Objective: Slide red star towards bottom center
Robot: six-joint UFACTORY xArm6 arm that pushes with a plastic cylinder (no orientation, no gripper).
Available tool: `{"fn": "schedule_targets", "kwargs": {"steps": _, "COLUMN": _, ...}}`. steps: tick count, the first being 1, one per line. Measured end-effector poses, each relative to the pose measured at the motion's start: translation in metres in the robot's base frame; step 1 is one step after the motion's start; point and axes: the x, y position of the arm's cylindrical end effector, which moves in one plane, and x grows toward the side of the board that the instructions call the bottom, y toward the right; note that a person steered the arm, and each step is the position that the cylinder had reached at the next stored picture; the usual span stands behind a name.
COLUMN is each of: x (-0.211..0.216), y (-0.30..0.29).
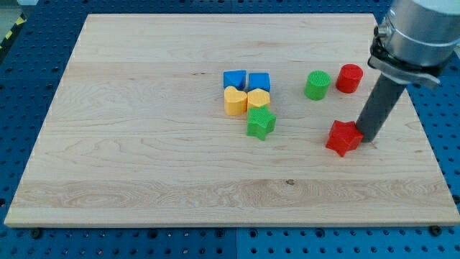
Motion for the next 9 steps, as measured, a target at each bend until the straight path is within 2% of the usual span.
{"fn": "schedule_targets", "kwargs": {"steps": 1, "x": 0.032, "y": -0.02}}
{"fn": "schedule_targets", "kwargs": {"steps": 2, "x": 0.045, "y": -0.024}}
{"fn": "schedule_targets", "kwargs": {"steps": 3, "x": 0.039, "y": 0.001}}
{"fn": "schedule_targets", "kwargs": {"steps": 4, "x": 0.014, "y": 0.051}}
{"fn": "schedule_targets", "kwargs": {"steps": 5, "x": -0.003, "y": 0.042}}
{"fn": "schedule_targets", "kwargs": {"steps": 7, "x": 0.011, "y": -0.03}}
{"fn": "schedule_targets", "kwargs": {"steps": 9, "x": 0.014, "y": -0.036}}
